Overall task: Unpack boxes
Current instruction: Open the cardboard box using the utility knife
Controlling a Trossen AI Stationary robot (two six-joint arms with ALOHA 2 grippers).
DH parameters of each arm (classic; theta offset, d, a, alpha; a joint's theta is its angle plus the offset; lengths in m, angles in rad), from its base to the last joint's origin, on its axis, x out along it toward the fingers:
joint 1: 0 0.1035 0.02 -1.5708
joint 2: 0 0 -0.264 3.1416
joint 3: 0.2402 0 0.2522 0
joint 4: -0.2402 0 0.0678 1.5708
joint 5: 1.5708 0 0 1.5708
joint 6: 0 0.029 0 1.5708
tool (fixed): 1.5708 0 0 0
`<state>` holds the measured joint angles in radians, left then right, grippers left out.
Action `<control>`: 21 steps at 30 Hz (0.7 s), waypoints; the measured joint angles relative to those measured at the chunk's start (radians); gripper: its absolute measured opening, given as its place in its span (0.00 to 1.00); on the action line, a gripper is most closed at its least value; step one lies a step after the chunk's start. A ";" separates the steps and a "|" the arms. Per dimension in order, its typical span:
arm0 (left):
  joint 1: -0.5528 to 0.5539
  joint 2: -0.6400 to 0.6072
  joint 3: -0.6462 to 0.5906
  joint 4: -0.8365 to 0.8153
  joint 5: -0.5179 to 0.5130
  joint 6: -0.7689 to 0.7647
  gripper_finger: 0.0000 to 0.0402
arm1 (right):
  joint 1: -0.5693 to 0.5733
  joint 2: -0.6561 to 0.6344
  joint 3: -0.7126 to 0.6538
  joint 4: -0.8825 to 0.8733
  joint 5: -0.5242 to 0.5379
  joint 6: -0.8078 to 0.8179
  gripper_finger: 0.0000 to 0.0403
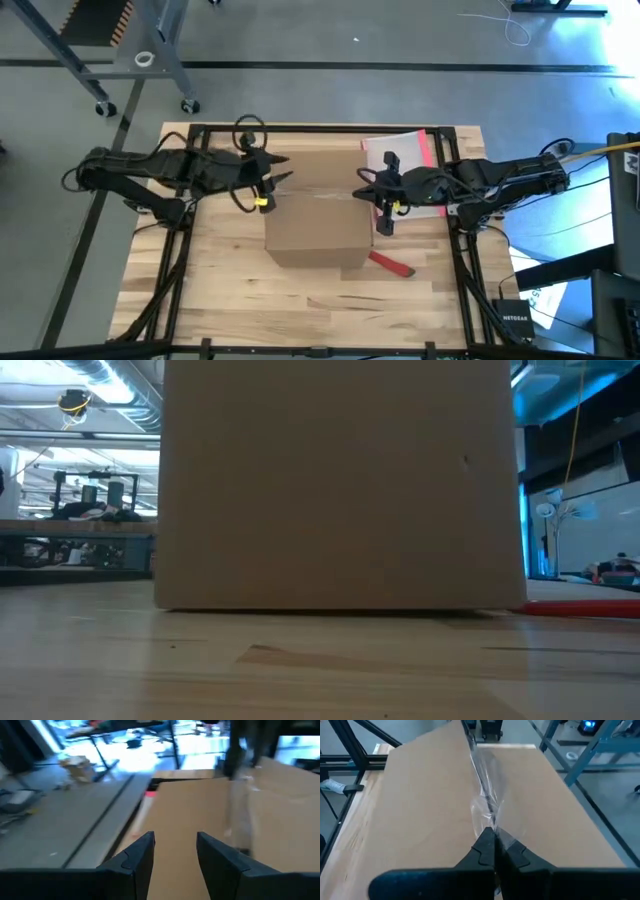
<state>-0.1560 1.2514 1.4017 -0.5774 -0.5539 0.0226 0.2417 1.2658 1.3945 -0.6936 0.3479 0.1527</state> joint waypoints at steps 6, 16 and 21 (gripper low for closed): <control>0.012 0.021 0.000 -0.008 0.088 -0.016 0.35 | 0.000 0.016 0.000 -0.013 0.013 0.057 0.07; 0.019 0.100 0.000 0.055 0.150 0.007 0.35 | 0.000 0.009 0.003 -0.137 0.026 0.037 0.38; 0.054 0.112 0.000 0.067 0.188 0.004 0.35 | 0.001 -0.016 0.060 -0.254 0.026 0.062 0.44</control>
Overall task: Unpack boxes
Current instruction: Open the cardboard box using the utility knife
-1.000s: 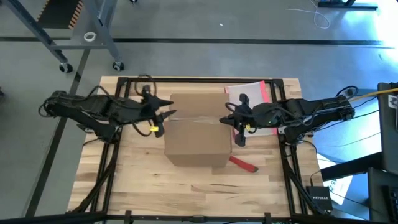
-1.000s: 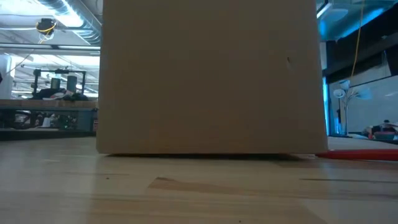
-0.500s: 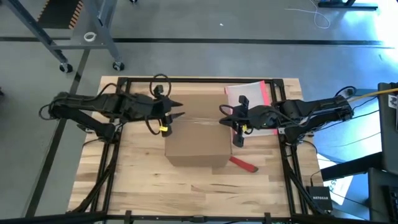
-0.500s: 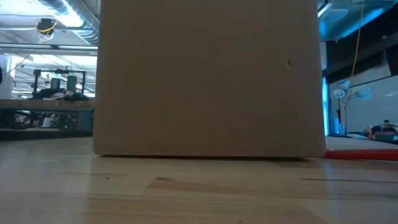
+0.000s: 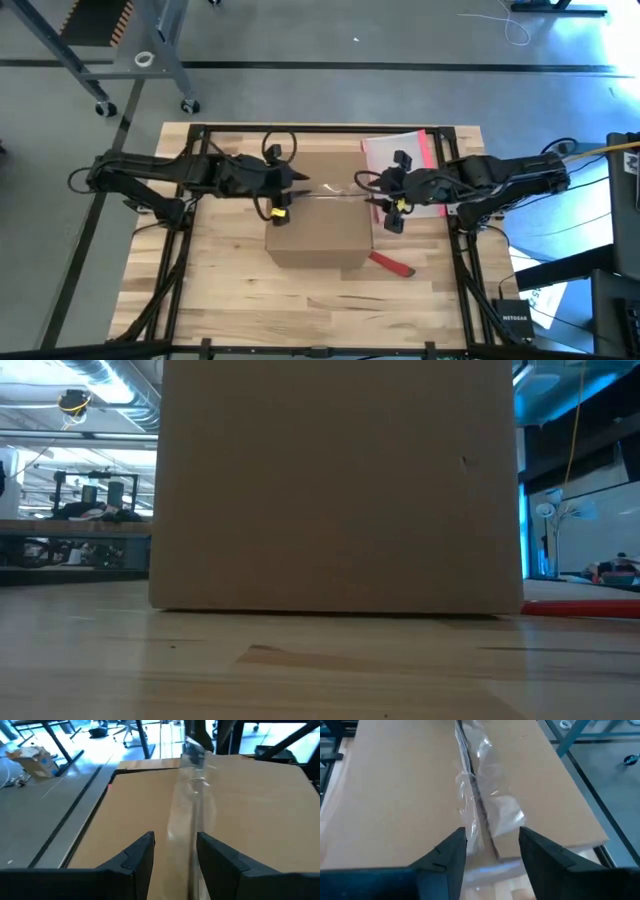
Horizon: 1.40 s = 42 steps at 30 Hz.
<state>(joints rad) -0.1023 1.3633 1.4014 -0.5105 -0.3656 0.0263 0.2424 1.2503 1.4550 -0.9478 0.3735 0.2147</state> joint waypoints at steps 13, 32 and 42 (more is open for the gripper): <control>0.066 0.016 0.001 -0.015 0.114 0.017 0.35 | 0.000 -0.004 0.007 -0.134 -0.089 0.113 0.44; 0.088 -0.094 -0.080 -0.200 0.071 0.036 0.35 | -0.001 -0.005 -0.119 0.183 0.001 -0.240 0.44; 0.114 -0.087 -0.184 -0.059 0.124 0.037 0.35 | 0.000 0.072 -0.120 0.285 -0.020 -0.355 0.44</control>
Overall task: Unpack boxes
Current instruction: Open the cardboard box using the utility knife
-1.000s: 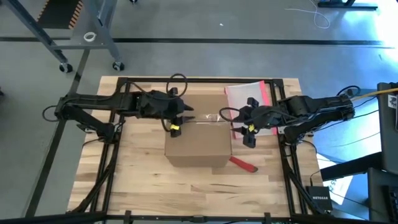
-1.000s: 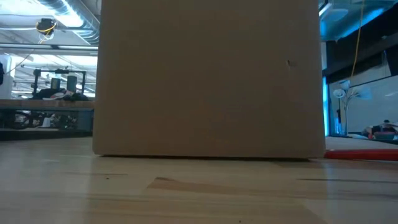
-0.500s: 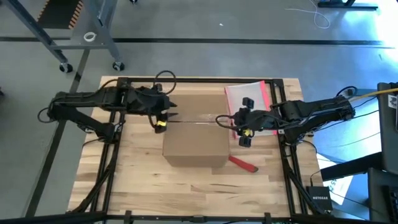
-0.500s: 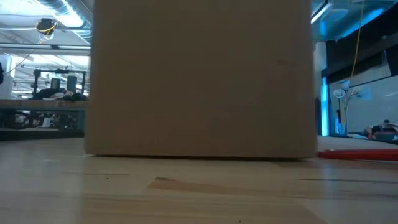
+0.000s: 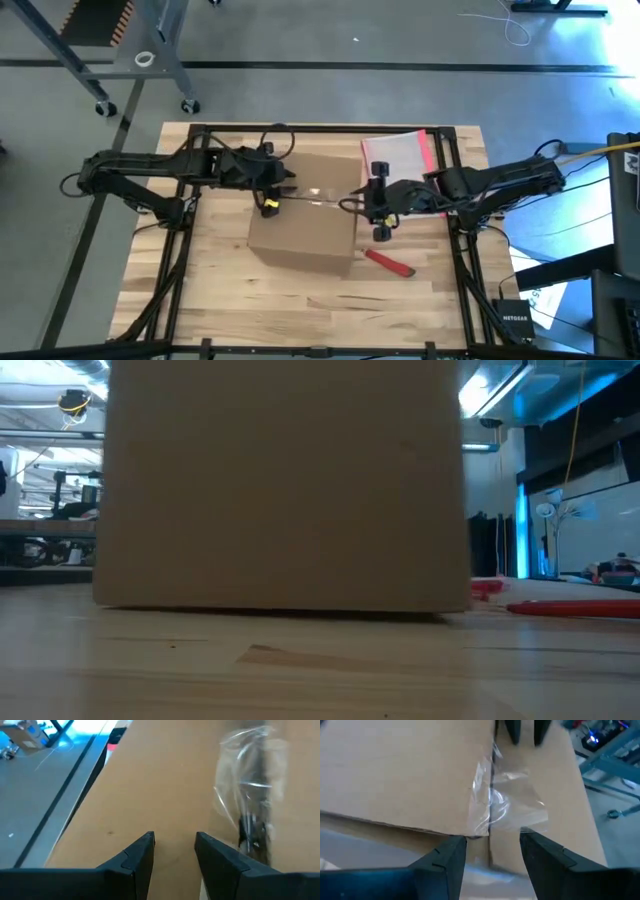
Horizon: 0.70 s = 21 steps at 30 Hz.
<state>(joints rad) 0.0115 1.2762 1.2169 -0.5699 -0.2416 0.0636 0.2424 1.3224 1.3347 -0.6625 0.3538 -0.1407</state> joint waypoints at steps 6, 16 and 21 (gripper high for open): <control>0.004 -0.005 -0.026 0.022 0.006 -0.037 0.35 | 0.000 -0.005 -0.001 0.196 -0.152 -0.056 0.44; 0.004 -0.006 0.021 0.081 0.432 -0.128 0.35 | -0.001 0.013 0.001 0.184 -0.172 -0.048 0.44; 0.010 0.000 0.028 0.083 0.714 -0.189 0.35 | -0.002 0.012 0.002 0.183 -0.136 -0.066 0.44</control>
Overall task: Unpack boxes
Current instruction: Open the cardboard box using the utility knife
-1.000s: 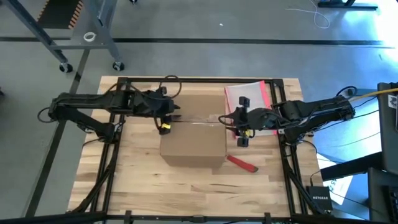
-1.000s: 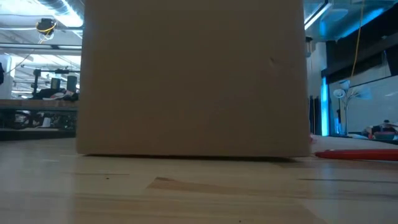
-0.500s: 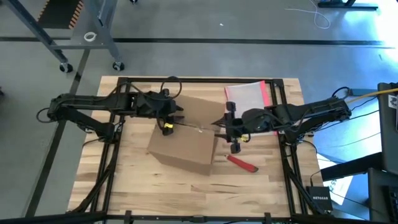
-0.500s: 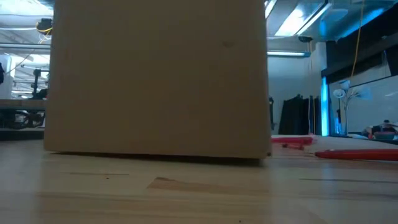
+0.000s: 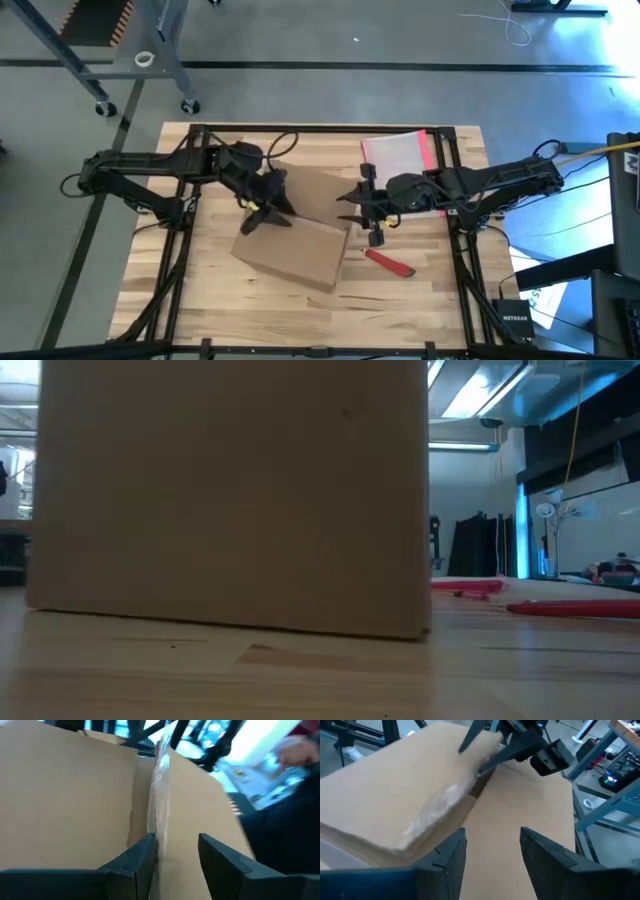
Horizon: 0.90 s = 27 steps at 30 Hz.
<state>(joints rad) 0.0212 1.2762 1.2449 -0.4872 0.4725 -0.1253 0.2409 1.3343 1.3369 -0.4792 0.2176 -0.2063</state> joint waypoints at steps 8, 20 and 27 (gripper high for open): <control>0.024 -0.002 0.058 0.002 -0.053 -0.031 0.35 | 0.000 -0.007 0.017 -0.037 0.160 -0.007 0.44; 0.055 0.053 0.058 -0.117 -0.125 -0.005 0.35 | -0.129 0.057 0.024 -0.165 0.120 0.068 0.44; 0.053 0.074 0.059 -0.079 0.146 -0.075 0.35 | -0.200 0.103 0.029 -0.142 0.039 0.074 0.44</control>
<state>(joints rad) 0.0739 1.3506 1.3037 -0.5661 0.6184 -0.2002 0.0410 1.4371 1.3663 -0.6210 0.2566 -0.1322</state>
